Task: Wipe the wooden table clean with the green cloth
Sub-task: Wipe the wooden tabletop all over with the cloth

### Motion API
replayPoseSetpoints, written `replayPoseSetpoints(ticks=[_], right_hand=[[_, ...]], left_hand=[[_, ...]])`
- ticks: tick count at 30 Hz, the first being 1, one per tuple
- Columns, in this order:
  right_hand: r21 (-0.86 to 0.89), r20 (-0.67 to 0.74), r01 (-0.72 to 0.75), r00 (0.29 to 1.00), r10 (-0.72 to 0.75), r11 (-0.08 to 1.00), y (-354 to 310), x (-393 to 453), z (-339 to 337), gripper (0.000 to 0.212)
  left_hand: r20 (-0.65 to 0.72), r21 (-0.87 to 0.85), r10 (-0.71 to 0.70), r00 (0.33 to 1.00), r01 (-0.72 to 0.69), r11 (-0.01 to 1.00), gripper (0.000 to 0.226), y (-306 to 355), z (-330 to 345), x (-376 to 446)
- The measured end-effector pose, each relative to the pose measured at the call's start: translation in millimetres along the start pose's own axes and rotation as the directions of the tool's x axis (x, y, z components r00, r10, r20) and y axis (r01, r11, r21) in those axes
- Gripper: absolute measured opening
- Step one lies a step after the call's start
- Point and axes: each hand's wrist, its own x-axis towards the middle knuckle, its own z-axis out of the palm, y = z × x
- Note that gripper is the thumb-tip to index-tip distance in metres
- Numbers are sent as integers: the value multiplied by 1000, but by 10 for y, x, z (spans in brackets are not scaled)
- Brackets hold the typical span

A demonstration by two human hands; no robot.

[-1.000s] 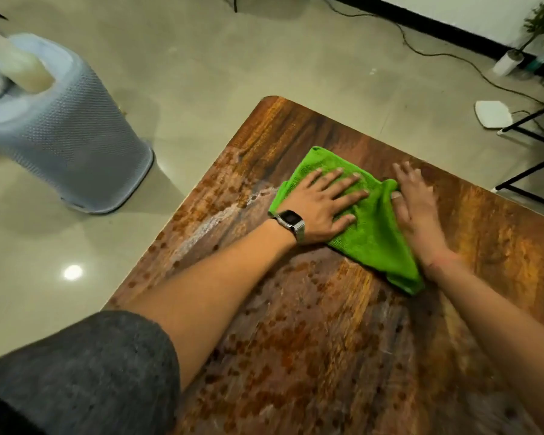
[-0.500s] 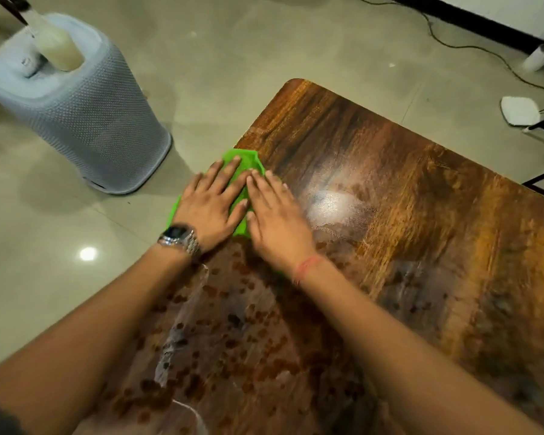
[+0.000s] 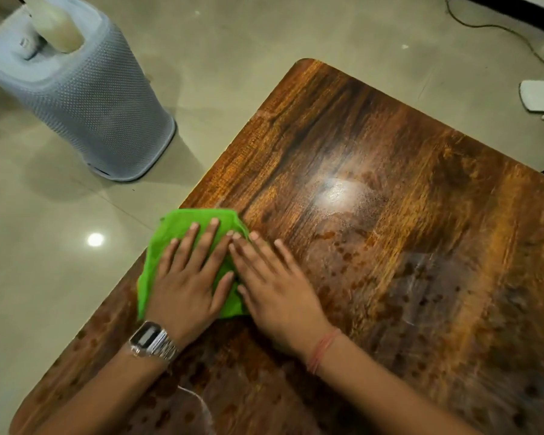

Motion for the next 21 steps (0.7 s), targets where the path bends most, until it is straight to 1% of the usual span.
replayPoseSetpoints(ticks=[5, 7, 9, 10, 12, 15, 17, 19, 21], right_hand=[[-43, -9, -180, 984, 180, 983, 789, 418, -277, 59], [38, -32, -258, 965, 259, 966, 1076, 571, -414, 59], [181, -100, -329, 931, 350, 927, 1308, 601, -536, 58], [235, -146, -364, 904, 403, 901, 1444, 522, -581, 57], [258, -212, -441, 842, 496, 860, 1727, 232, -616, 55], [153, -185, -624, 743, 643, 766, 2192, -462, -567, 55], [140, -152, -708, 676, 721, 693, 2396, -836, -509, 54], [147, -177, -718, 657, 732, 680, 2483, -997, -433, 52], [148, -234, -706, 656, 718, 693, 2509, -1010, -389, 50]], left_hand=[[-7, 0, 84, 996, -84, 996, 62, 280, -123, 1144], [13, -3, 146, 989, -145, 989, 60, 323, -182, 1634], [23, 17, 204, 979, -204, 979, 58, 285, -265, 2084], [31, 9, 223, 974, -223, 975, 58, 269, -310, 2294], [38, 1, 234, 972, -234, 972, 58, 205, -406, 2624], [42, -16, 221, 974, -221, 975, 58, 230, -448, 2933], [27, -17, 195, 980, -195, 981, 58, 410, -419, 2991], [23, -7, 245, 969, -245, 969, 58, 753, -367, 2924], [33, -3, 356, 934, -356, 935, 59, 1184, -292, 2759]])
